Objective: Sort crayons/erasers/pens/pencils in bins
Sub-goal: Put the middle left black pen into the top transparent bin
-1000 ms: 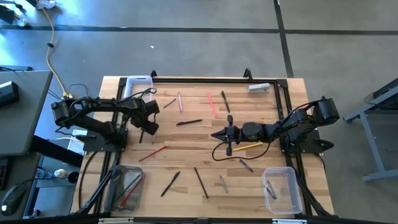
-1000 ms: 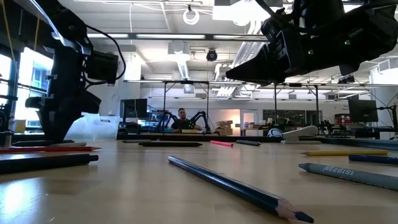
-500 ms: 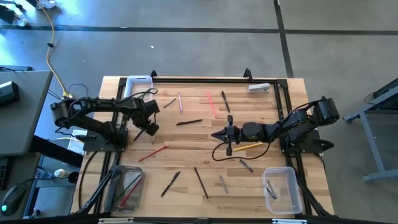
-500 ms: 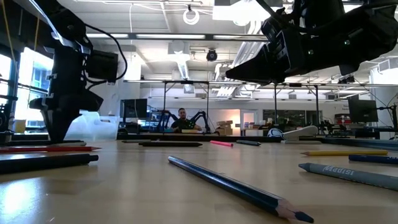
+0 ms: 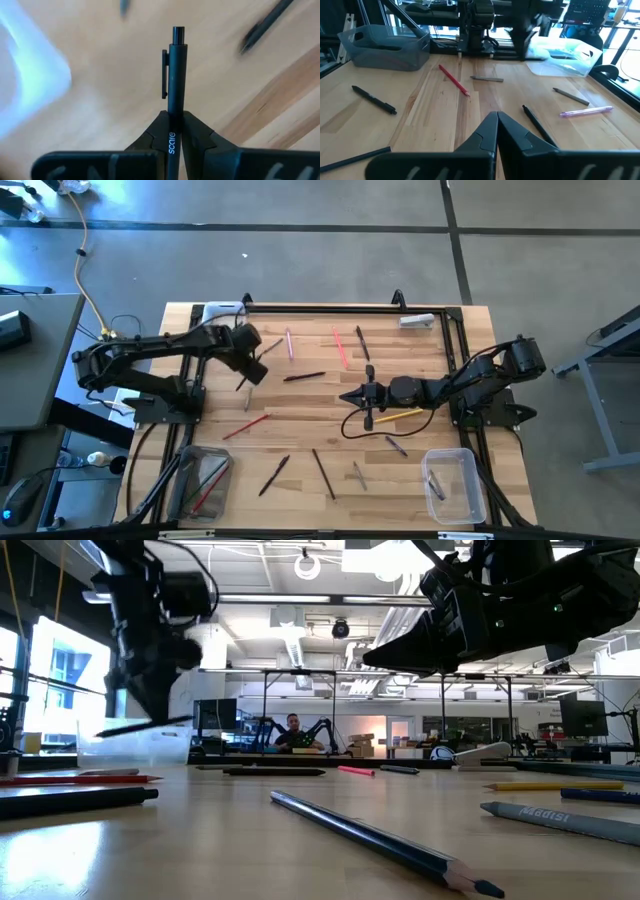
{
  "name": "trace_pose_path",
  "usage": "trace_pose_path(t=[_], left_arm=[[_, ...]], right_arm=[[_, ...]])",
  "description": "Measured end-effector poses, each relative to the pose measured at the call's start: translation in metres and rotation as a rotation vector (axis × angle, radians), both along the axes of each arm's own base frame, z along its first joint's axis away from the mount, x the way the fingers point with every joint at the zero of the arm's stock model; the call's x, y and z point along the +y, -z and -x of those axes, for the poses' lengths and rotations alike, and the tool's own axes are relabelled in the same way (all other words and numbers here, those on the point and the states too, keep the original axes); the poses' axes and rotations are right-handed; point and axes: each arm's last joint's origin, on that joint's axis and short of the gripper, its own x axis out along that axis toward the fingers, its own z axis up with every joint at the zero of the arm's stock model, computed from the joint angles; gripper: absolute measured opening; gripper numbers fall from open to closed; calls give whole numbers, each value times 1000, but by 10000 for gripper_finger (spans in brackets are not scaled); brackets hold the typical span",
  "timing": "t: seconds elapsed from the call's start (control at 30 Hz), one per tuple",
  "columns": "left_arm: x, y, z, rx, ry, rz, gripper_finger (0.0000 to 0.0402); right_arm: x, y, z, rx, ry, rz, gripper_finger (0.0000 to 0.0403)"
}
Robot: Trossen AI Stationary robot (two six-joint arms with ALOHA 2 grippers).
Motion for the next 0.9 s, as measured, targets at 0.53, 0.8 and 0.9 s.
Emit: trace_pose_path(t=[0.53, 0.8, 0.9], left_arm=[[40, -66, 14, 71, -94, -292, 14], [68, -67, 40, 142, -203, -366, 14], [78, -63, 43, 152, -209, -365, 14]], right_arm=[[0, 2, 0, 17, 0, 0, 0], [0, 2, 0, 16, 0, 0, 0], [0, 1, 0, 10, 0, -1, 0]])
